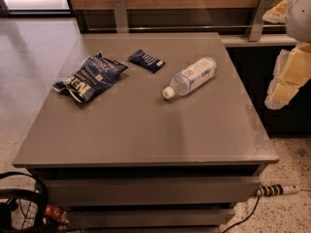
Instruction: Place blue plastic bottle upright
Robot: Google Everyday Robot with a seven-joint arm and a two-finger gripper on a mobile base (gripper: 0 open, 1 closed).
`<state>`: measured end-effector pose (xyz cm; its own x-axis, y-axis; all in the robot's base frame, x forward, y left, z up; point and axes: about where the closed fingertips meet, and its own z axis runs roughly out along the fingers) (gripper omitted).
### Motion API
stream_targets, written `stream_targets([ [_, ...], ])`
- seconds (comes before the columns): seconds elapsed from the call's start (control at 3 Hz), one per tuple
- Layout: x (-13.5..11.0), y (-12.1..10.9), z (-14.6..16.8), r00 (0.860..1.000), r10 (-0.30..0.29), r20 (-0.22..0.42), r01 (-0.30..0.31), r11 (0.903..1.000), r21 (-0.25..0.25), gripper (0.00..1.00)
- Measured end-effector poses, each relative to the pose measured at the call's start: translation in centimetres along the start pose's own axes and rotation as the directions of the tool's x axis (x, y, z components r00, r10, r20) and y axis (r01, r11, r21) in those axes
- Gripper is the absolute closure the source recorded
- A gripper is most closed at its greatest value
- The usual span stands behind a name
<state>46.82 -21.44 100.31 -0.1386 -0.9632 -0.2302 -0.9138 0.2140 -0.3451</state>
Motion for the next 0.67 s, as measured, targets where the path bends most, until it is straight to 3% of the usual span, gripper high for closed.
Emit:
stream_targets([
  [0.33, -1.4, -4.1, 0.4, 0.993, -0.11, 0.043, 0.109, 0.9933, 0.039, 0.0],
  [0.67, -3.0, -7.6, 1.7, 0.979, -0.197, 0.051, 0.196, 0.9801, 0.032, 0.0],
])
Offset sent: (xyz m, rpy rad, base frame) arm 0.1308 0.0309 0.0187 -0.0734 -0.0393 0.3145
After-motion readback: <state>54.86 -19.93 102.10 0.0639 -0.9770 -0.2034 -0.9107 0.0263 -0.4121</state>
